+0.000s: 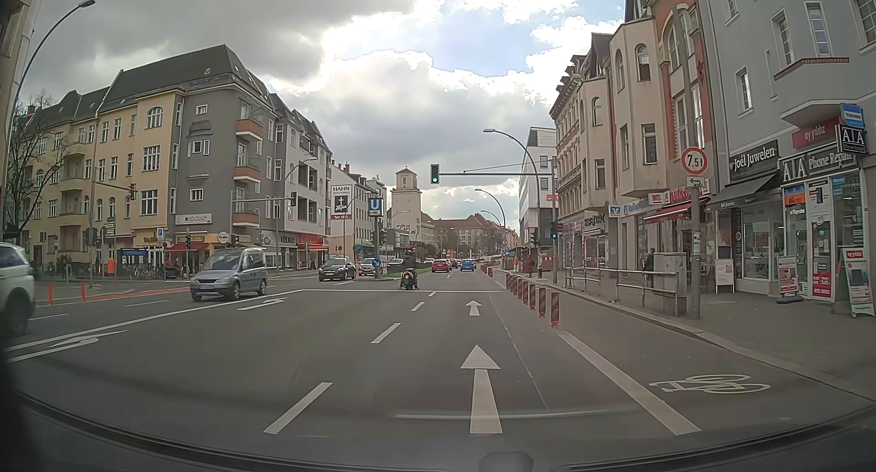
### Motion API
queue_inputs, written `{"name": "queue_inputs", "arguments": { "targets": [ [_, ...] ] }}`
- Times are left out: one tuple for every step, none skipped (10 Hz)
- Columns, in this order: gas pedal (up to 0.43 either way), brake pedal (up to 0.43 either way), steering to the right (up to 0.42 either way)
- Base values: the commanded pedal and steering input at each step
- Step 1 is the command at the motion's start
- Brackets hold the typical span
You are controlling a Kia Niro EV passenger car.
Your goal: Follow the waypoints while adhering to traffic rules and regulations
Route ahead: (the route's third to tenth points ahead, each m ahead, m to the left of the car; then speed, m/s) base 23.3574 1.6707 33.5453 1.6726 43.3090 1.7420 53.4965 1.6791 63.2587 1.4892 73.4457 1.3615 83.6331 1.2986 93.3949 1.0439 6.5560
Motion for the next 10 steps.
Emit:
{"name": "queue_inputs", "arguments": {
  "targets": [
    [0.028, 0.030, 0.003],
    [0.028, 0.030, 0.002],
    [0.028, 0.030, 0.002],
    [0.028, 0.030, 0.002],
    [0.028, 0.030, 0.002],
    [0.028, 0.030, 0.001],
    [0.028, 0.030, 0.001],
    [0.028, 0.030, 0.001],
    [0.028, 0.030, 0.000],
    [0.028, 0.030, 0.001]
  ]
}}
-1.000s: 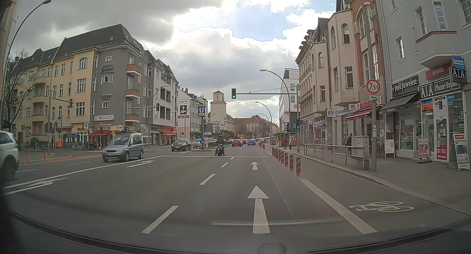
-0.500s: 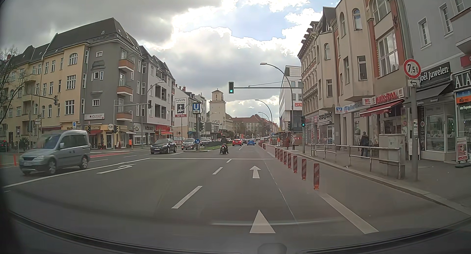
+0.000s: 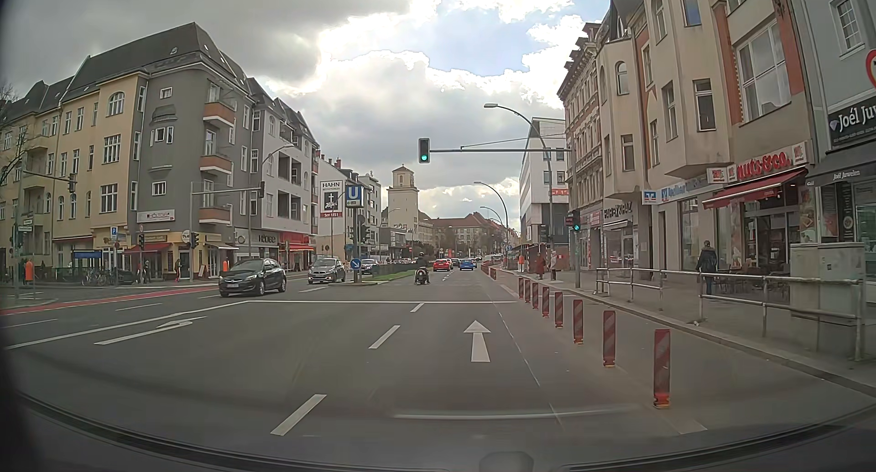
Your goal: Follow the waypoints while adhering to traffic rules and regulations
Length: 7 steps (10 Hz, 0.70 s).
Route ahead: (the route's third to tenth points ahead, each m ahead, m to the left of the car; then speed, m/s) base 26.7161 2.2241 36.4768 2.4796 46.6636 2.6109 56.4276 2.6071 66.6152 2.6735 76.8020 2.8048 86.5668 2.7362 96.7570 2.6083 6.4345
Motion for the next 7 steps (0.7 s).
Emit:
{"name": "queue_inputs", "arguments": {
  "targets": [
    [0.028, 0.030, 0.000],
    [0.028, 0.030, 0.001],
    [0.028, 0.030, 0.000],
    [0.028, 0.030, -0.004],
    [0.028, 0.030, -0.004],
    [0.039, 0.030, -0.003],
    [0.039, 0.030, -0.003]
  ]
}}
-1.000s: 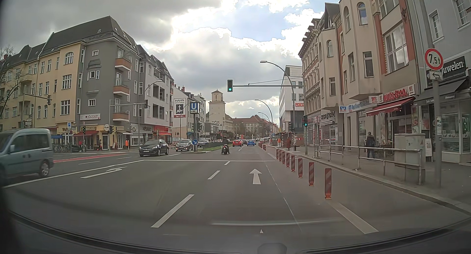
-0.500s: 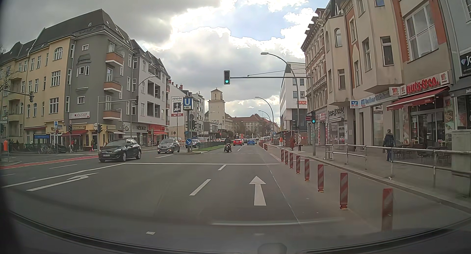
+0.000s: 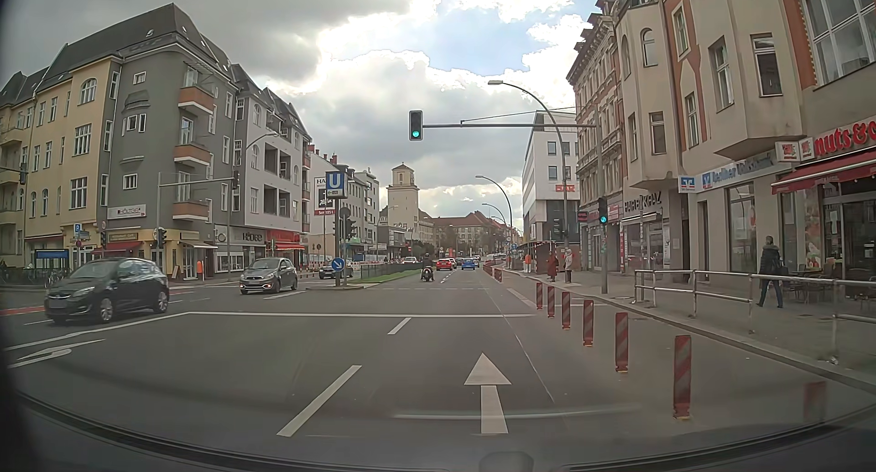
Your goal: Follow the waypoints while adhering to traffic rules and regulations
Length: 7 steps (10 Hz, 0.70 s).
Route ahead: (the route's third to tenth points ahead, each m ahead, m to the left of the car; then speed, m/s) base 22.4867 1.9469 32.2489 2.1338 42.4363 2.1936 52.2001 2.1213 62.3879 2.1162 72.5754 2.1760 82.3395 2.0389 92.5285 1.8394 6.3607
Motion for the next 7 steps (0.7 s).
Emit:
{"name": "queue_inputs", "arguments": {
  "targets": [
    [0.039, 0.030, -0.002],
    [0.039, 0.030, -0.002],
    [0.039, 0.030, -0.002],
    [0.039, 0.030, -0.002],
    [0.039, 0.030, -0.001],
    [0.047, 0.030, 0.000],
    [0.059, 0.030, 0.003]
  ]
}}
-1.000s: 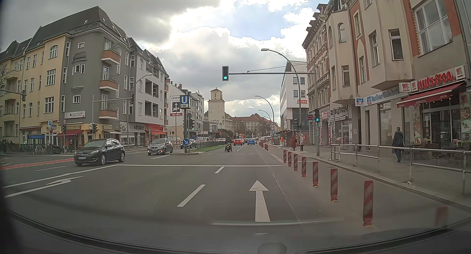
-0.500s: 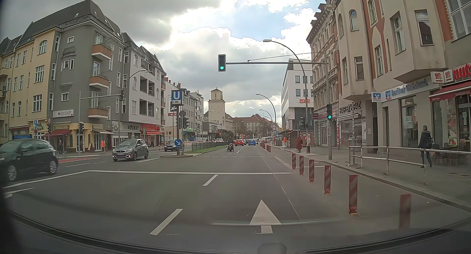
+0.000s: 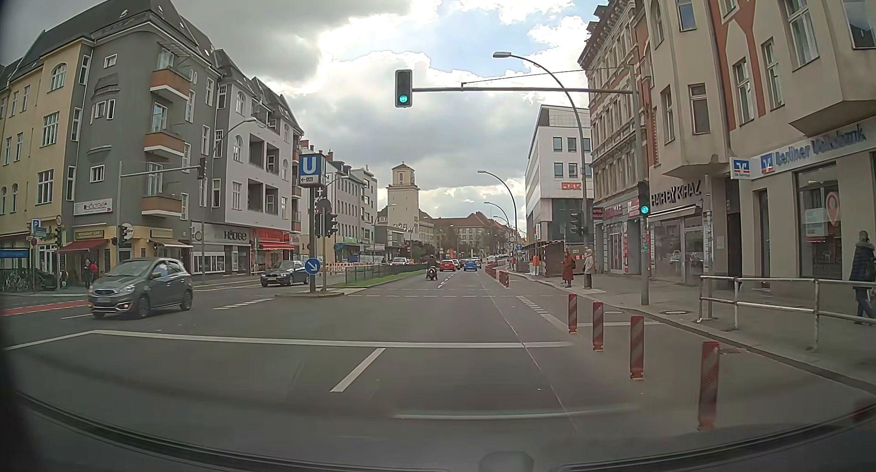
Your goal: Follow the waypoints while adhering to traffic rules and regulations
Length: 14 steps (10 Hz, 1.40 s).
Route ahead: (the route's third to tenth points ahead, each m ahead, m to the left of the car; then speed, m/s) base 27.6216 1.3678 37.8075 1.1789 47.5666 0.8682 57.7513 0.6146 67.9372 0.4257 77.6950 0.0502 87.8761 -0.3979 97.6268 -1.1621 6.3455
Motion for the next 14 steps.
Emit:
{"name": "queue_inputs", "arguments": {
  "targets": [
    [0.067, 0.030, 0.003],
    [0.098, 0.030, 0.004],
    [0.098, 0.030, 0.003],
    [0.098, 0.030, 0.003],
    [0.098, 0.030, 0.003],
    [0.098, 0.030, 0.002],
    [0.098, 0.030, 0.001],
    [0.098, 0.030, 0.001],
    [0.098, 0.030, 0.001],
    [0.098, 0.030, 0.001],
    [0.098, 0.030, 0.001],
    [0.098, 0.030, 0.001],
    [0.098, 0.030, 0.000],
    [0.098, 0.030, 0.001]
  ]
}}
